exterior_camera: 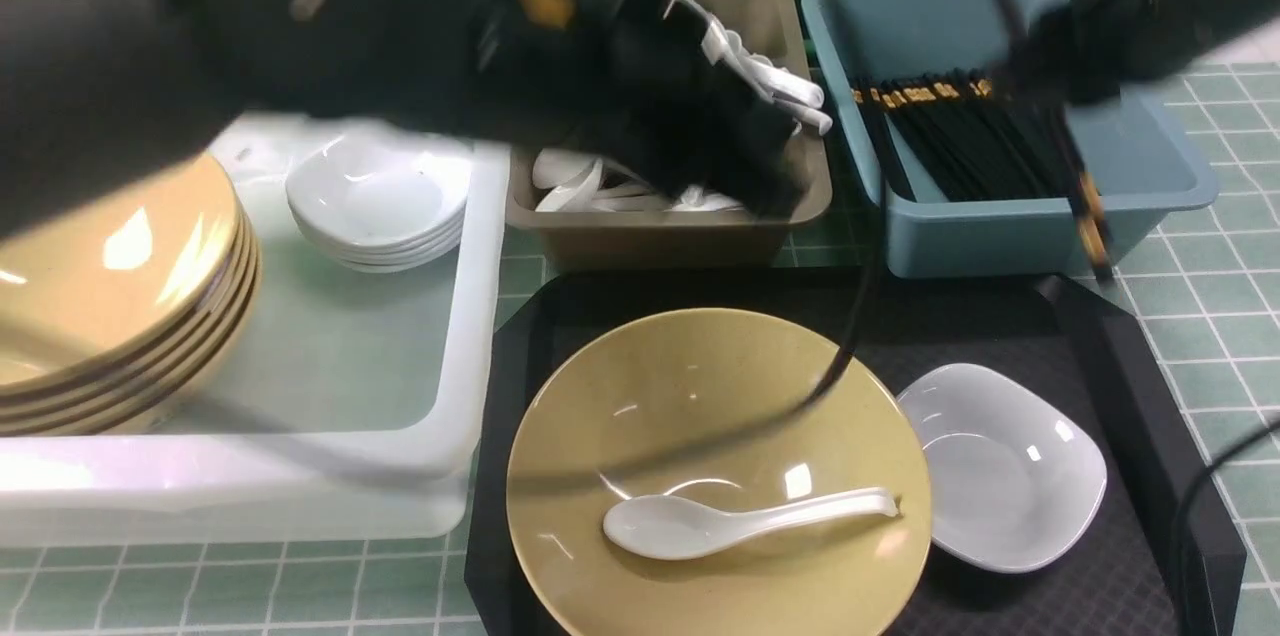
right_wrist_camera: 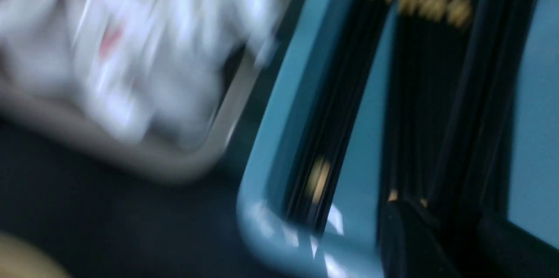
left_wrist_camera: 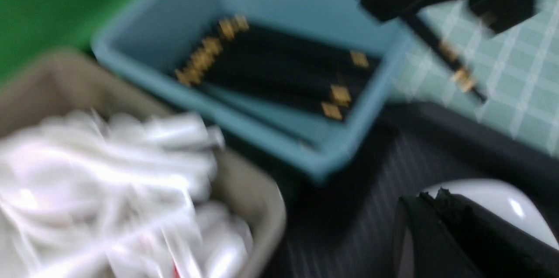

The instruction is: On blue table put chopsticks spoon bowls plates into blue grey white boxes.

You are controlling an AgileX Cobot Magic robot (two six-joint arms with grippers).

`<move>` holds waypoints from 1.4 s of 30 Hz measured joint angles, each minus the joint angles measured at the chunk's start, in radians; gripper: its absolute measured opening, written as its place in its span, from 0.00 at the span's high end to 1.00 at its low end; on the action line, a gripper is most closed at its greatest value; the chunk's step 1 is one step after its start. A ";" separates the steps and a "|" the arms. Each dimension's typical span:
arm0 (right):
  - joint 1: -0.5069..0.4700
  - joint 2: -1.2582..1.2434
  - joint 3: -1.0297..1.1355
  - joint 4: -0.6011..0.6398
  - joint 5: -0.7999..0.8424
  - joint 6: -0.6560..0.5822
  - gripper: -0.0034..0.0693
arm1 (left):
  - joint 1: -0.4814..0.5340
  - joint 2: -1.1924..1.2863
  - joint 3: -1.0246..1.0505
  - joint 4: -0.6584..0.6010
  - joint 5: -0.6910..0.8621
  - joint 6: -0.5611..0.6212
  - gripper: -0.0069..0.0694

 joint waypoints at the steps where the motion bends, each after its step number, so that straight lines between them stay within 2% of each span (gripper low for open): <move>1: -0.005 0.006 -0.012 0.000 -0.007 0.005 0.73 | 0.001 0.006 -0.022 0.001 0.000 0.000 0.92; 6: -0.047 0.180 -0.153 0.000 -0.123 0.089 0.73 | 0.011 0.114 -0.205 0.020 -0.007 0.002 0.92; 12: -0.068 0.373 -0.297 0.000 -0.129 0.108 0.72 | 0.012 0.147 -0.230 0.064 0.027 0.003 0.92; 14: -0.075 0.423 -0.341 0.000 -0.089 0.108 0.67 | 0.012 0.145 -0.230 0.081 0.069 0.000 0.92; 17: -0.080 0.457 -0.381 0.000 0.043 0.096 0.49 | 0.012 0.131 -0.230 0.115 0.157 -0.026 0.92; 19: -0.082 0.456 -0.401 0.007 0.154 0.032 0.38 | 0.012 0.106 -0.225 0.147 0.219 -0.045 0.92; 20: -0.082 0.455 -0.403 0.009 0.154 0.032 0.37 | 0.012 0.095 -0.219 0.153 0.229 -0.051 0.92; 21: -0.078 0.442 -0.417 0.029 0.245 -0.033 0.29 | 0.016 0.065 -0.200 0.168 0.258 -0.067 0.92; 25: -0.055 0.385 -0.416 0.105 0.403 -0.181 0.21 | 0.042 -0.051 -0.102 0.178 0.291 -0.110 0.92; 29: 0.020 0.253 -0.338 0.180 0.423 -0.302 0.19 | 0.107 -0.267 0.093 0.177 0.332 -0.163 0.92; 31: 0.096 0.157 -0.253 0.195 0.425 -0.359 0.19 | 0.137 -0.379 0.204 0.177 0.367 -0.181 0.92; 32: 0.103 0.144 -0.245 0.195 0.428 -0.373 0.19 | 0.139 -0.387 0.212 0.177 0.373 -0.181 0.92; 38: 0.332 0.036 0.021 0.203 0.436 -0.565 0.19 | 0.148 -0.581 0.453 0.177 0.402 -0.181 0.92; 42: 0.415 0.051 0.097 0.202 0.433 -0.705 0.19 | 0.148 -0.629 0.522 0.177 0.401 -0.181 0.92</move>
